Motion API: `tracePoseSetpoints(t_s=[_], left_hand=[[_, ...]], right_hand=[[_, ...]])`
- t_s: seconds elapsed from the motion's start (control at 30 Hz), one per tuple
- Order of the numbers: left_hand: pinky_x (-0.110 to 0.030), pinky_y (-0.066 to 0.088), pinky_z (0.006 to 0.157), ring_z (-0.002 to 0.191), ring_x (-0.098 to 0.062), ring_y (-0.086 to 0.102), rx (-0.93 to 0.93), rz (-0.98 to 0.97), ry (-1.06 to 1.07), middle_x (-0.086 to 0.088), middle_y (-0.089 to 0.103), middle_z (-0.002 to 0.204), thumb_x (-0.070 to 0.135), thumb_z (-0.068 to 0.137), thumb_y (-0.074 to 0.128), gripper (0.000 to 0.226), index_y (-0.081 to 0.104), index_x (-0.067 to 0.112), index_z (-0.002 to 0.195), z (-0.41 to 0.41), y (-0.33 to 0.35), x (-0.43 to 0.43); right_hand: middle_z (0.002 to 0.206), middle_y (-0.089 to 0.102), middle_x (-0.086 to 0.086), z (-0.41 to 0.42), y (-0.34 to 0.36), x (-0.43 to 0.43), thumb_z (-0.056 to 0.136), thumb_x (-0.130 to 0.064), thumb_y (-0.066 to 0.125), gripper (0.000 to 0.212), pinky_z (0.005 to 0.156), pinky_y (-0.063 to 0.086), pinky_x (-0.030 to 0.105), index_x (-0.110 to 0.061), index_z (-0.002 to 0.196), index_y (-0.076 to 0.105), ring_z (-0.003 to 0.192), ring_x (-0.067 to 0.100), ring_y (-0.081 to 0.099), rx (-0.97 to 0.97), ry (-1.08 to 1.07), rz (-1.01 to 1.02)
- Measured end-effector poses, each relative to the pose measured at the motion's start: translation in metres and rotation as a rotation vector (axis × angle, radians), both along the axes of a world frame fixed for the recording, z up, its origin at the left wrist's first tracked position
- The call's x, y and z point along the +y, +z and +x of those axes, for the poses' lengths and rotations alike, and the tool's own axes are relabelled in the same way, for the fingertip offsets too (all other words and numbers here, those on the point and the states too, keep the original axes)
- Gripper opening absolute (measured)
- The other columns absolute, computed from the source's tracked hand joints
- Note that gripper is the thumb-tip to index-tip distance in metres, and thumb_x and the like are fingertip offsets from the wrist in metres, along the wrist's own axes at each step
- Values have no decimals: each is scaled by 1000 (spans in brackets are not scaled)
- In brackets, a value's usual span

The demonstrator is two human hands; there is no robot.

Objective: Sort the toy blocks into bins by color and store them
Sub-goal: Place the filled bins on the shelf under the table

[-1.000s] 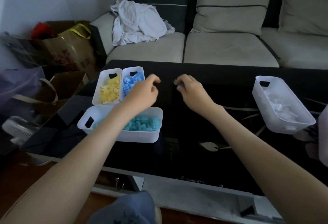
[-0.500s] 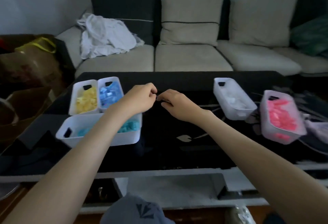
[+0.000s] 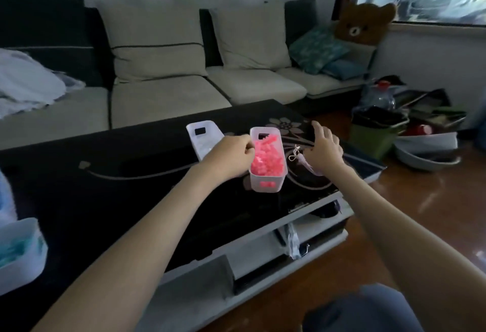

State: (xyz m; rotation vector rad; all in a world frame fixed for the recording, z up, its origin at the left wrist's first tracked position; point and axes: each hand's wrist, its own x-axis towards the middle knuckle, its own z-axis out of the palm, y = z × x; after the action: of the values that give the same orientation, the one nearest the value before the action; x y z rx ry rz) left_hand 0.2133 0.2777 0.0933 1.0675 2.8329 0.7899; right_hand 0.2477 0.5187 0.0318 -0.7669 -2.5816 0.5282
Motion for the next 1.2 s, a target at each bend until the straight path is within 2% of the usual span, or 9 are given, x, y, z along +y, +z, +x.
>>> tracePoseSetpoints(t_s=[0.13, 0.3, 0.5, 0.63, 0.83, 0.9, 1.0, 1.13, 1.2], left_hand=[[-30, 45, 66, 68, -15, 54, -71, -32, 35, -6, 64, 84, 24, 95, 37, 28, 60, 8, 94, 3, -25, 7], [-47, 52, 82, 82, -31, 63, -116, -73, 1, -15, 66, 89, 34, 101, 28, 47, 59, 0, 93, 17, -43, 9], [-45, 54, 79, 77, -29, 64, -252, 4, -48, -14, 66, 90, 23, 96, 36, 34, 59, -1, 89, 52, -65, -4], [-34, 47, 62, 79, -25, 59, -320, -168, -91, -10, 61, 94, 13, 90, 35, 16, 49, 12, 97, 69, -82, -28], [-32, 41, 66, 71, -21, 50, -299, -654, -187, -6, 54, 81, 18, 94, 40, 18, 55, 9, 98, 75, -114, -71], [-31, 41, 69, 75, -21, 49, -333, -757, -209, -10, 59, 92, 19, 94, 41, 19, 58, 10, 97, 78, -130, -72], [-27, 39, 70, 80, -18, 48, -379, -720, -232, -10, 58, 109, 17, 96, 39, 28, 55, 7, 117, 82, -151, -65], [-33, 40, 70, 73, -19, 50, -410, -619, -230, -12, 62, 97, 20, 99, 34, 30, 60, 7, 107, 87, -174, -51], [-35, 43, 75, 82, -24, 56, -439, -618, -208, -15, 62, 103, 23, 99, 35, 30, 60, 8, 108, 86, -182, -47]], right_hand=[[135, 46, 13, 0, -39, 24, 92, -29, 49, 38, 104, 35, 44, -15, 128, 52, 125, 35, 40, -409, 109, -15], [113, 55, 14, 29, -55, -12, 97, -16, 38, 25, 88, 40, 35, -3, 111, 55, 105, 30, 51, -317, 292, 268], [94, 61, 10, 83, -46, -87, 94, -24, 42, 20, 72, 42, 32, -17, 76, 43, 89, 27, 58, -370, 407, 95], [79, 54, 2, 101, -65, -140, 89, -19, 46, 8, 61, 29, 27, -16, 82, 44, 73, 22, 51, -305, 639, 32], [71, 44, -7, 92, -66, -159, 87, -6, 51, 15, 64, 28, 20, -12, 74, 44, 67, 15, 44, -138, 852, 4], [76, 41, -7, 94, -78, -155, 87, -3, 50, 14, 67, 30, 20, -10, 77, 43, 72, 12, 42, -83, 918, 77], [83, 49, 2, 107, -103, -146, 90, -6, 52, 7, 69, 41, 28, -8, 83, 50, 78, 15, 42, -52, 1001, 230], [113, 54, 8, 116, -140, -134, 96, -18, 46, 20, 85, 46, 33, -7, 112, 52, 100, 21, 48, -287, 989, 257], [101, 51, 4, 110, -151, -130, 96, -19, 45, 8, 85, 46, 39, -12, 96, 49, 93, 21, 47, -362, 824, 119]])
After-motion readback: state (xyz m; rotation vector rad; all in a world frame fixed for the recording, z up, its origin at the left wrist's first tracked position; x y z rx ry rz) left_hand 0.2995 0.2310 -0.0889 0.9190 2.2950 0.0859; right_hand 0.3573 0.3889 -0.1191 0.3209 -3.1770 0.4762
